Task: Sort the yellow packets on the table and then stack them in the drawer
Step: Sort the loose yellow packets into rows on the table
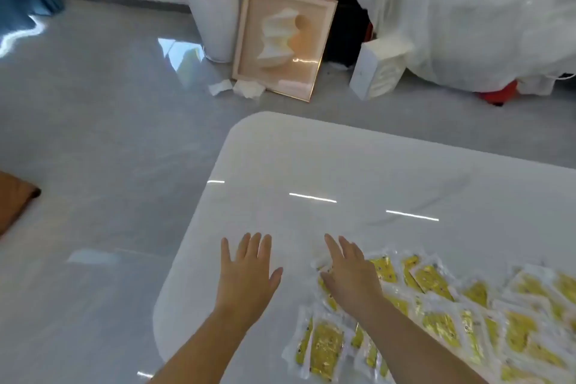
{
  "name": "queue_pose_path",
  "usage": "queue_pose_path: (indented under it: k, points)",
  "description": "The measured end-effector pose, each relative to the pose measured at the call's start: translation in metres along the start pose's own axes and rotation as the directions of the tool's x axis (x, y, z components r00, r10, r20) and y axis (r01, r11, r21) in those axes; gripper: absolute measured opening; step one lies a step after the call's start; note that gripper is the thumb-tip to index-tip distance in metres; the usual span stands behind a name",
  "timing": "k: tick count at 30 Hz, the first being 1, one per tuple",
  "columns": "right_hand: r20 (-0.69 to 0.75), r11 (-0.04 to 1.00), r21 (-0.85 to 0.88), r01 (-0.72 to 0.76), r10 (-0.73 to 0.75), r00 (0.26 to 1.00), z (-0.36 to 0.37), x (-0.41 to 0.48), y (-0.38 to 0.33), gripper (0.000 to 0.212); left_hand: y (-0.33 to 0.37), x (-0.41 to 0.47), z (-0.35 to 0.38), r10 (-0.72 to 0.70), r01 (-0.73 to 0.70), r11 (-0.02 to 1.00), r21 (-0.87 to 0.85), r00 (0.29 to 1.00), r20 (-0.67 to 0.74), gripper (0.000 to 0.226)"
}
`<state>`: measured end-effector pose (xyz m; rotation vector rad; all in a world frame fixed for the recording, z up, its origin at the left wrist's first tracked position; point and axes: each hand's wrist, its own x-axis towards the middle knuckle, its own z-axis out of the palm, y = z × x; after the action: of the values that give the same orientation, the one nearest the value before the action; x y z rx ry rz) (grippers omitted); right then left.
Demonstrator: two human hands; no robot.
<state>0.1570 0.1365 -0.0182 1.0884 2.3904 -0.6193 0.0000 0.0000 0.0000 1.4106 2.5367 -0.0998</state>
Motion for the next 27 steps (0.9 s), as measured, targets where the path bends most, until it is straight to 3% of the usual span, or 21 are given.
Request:
queue_pose_path:
  k: [4,7,12,17,20,22,25,27]
  points:
    - [0.101,0.998,-0.034,-0.043,0.046,0.994,0.035,0.008,0.036,0.077,0.034,-0.007,0.052,0.03,-0.022,0.998,-0.056,0.991,0.129,0.059]
    - [0.114,0.996,-0.08,0.038,-0.029,0.993,0.051,0.012,0.047,0.076,0.051,-0.015,0.08,0.028,-0.011,0.997,-0.071,0.969,0.245,0.068]
    - [0.069,0.978,-0.177,0.106,-0.095,0.993,0.062,0.02,0.058,0.078,0.081,-0.033,0.103,-0.075,0.119,0.989,-0.084,0.913,0.402,0.086]
    - [0.067,0.989,-0.093,0.112,-0.106,0.992,0.063,0.03,0.063,0.082,0.102,-0.041,0.113,-0.171,0.288,0.941,-0.18,0.86,0.482,0.091]
    - [0.035,0.995,0.055,0.086,-0.088,0.995,0.068,0.031,0.065,0.073,0.108,-0.043,0.117,-0.251,0.478,0.816,-0.326,0.8,0.545,0.081]
    - [0.021,0.988,0.148,0.048,-0.052,0.998,0.067,0.032,0.069,0.055,0.106,-0.044,0.12,-0.291,0.56,0.709,-0.428,0.786,0.546,0.074]
    - [0.041,0.987,0.151,0.059,-0.066,0.997,0.059,0.032,0.073,0.02,0.095,-0.043,0.122,-0.358,0.647,0.488,-0.586,0.76,0.542,0.064]
    - [0.038,0.976,0.204,0.073,-0.082,0.996,0.058,0.032,0.076,0.011,0.084,-0.042,0.122,-0.407,0.664,0.404,-0.629,0.747,0.527,0.05]
